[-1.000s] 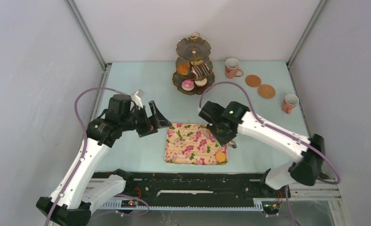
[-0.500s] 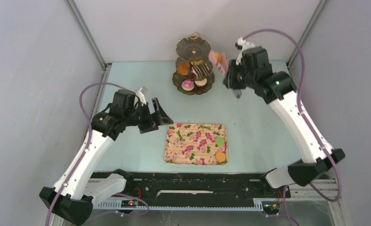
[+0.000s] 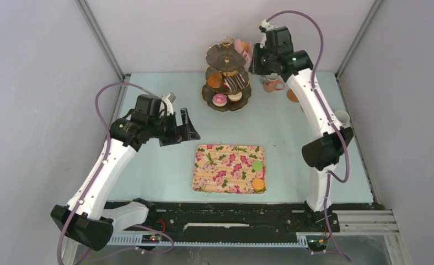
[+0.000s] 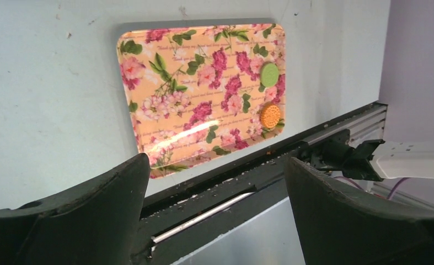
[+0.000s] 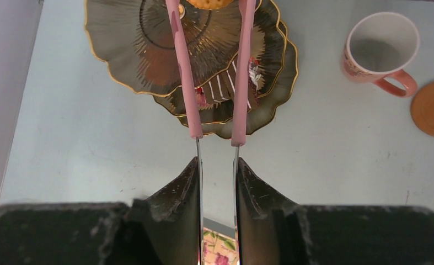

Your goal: Serve the afternoon tea

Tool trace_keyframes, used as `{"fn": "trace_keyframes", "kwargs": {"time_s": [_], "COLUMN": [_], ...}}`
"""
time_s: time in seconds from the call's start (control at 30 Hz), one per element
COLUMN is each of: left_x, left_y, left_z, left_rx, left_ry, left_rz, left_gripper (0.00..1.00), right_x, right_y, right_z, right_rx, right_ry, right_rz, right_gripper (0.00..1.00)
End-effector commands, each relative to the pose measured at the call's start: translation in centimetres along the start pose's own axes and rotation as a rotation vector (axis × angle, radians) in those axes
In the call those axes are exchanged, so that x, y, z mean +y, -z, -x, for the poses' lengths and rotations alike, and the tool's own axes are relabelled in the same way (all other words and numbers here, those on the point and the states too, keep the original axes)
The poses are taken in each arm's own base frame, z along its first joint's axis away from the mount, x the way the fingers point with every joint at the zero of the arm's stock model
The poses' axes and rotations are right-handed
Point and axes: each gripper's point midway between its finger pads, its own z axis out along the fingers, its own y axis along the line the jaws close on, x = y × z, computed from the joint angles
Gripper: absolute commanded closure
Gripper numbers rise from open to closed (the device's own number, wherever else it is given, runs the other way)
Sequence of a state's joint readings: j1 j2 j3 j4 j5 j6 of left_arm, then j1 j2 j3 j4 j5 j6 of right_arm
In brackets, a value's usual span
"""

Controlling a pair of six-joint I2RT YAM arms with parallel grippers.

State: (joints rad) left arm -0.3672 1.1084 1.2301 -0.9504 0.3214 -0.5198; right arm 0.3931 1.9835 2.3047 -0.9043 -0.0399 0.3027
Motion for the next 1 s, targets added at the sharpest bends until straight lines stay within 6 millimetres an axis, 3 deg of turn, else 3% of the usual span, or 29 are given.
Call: {"fn": "trace_keyframes", "kwargs": {"time_s": [0.0, 0.2, 0.37, 0.6, 0.97], "left_x": [0.3, 0.7, 0.8, 0.7, 0.4], "left_y": [0.3, 0.0, -0.1, -0.3, -0.2], "left_z": [1.4, 1.7, 1.7, 1.8, 1.7], "left_rx": [-0.018, -0.009, 0.0, 0.004, 0.002], "left_ry": [-0.061, -0.061, -0.066, -0.064, -0.054], "left_rz": [0.018, 0.029, 0.034, 0.027, 0.009], "left_gripper": [0.02, 0.02, 0.02, 0.02, 0.02], "right_x": [0.8, 0.5, 0.4, 0.1, 0.4], "right_y": [0.0, -2.0, -2.8, -2.6, -1.6], "right_z": [2.4, 1.5, 1.2, 1.3, 2.1], "right_rx": [-0.063, -0.038, -0.031, -0.033, -0.054], "right_ry": [0.024, 0.026, 0.034, 0.052, 0.07], "right_rz": [0.036, 0.036, 0.029, 0.017, 0.024], "right_gripper": [0.95, 0.93, 0.84, 0.69, 0.64]}}
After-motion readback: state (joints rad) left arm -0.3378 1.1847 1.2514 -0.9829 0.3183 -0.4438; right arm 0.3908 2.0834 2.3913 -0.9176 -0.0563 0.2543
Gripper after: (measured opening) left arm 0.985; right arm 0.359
